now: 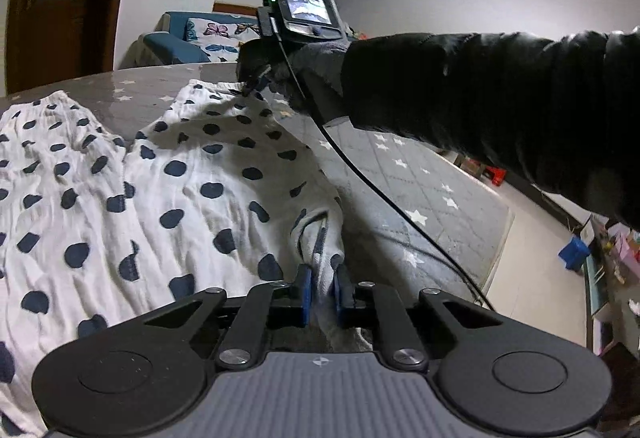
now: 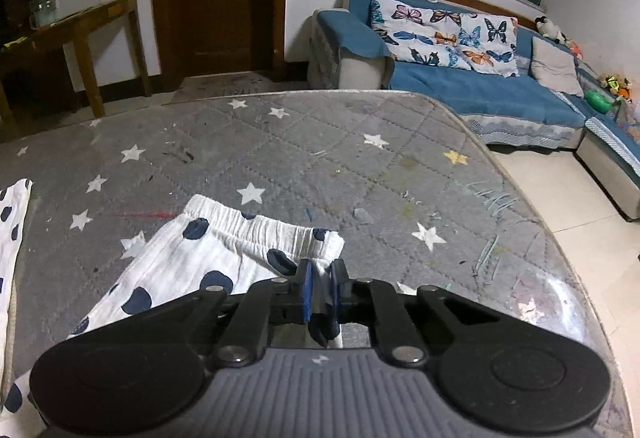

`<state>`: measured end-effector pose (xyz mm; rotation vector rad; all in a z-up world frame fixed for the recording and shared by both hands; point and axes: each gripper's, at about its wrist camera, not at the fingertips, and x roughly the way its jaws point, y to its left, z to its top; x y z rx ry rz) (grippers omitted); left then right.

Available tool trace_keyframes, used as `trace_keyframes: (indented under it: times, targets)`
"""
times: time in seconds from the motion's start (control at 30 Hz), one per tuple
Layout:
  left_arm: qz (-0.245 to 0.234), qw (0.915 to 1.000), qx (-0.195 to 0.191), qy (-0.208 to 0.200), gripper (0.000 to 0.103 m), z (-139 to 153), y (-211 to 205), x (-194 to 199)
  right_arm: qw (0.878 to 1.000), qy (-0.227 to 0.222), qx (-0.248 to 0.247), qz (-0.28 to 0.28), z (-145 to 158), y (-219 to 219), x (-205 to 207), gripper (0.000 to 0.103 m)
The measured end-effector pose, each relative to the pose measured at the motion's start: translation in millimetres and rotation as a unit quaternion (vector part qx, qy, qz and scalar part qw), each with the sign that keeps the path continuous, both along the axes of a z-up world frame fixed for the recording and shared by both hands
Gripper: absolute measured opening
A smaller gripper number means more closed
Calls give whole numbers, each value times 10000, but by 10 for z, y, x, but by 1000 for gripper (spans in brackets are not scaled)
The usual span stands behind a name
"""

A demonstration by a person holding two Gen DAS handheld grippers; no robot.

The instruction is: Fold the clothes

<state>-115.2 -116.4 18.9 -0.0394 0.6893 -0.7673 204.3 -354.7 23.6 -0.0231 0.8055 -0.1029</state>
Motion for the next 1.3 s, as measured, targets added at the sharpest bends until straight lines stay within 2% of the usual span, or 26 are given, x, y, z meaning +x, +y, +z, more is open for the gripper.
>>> trace_keyframes:
  times: [0.77,1.03,1.3]
  targets:
    - [635,9956,-683,9,8,208,513,-79,9986,-443,-223,-166,595,48,-195,5]
    - [907,9912,-968,47,8,257,782,-122,9982,-487,-354,71,719,386,-91,5]
    - [1277,9844,-1207,115,7,272,1117,-169,9954,-463,-543,637,768,1068,107,5]
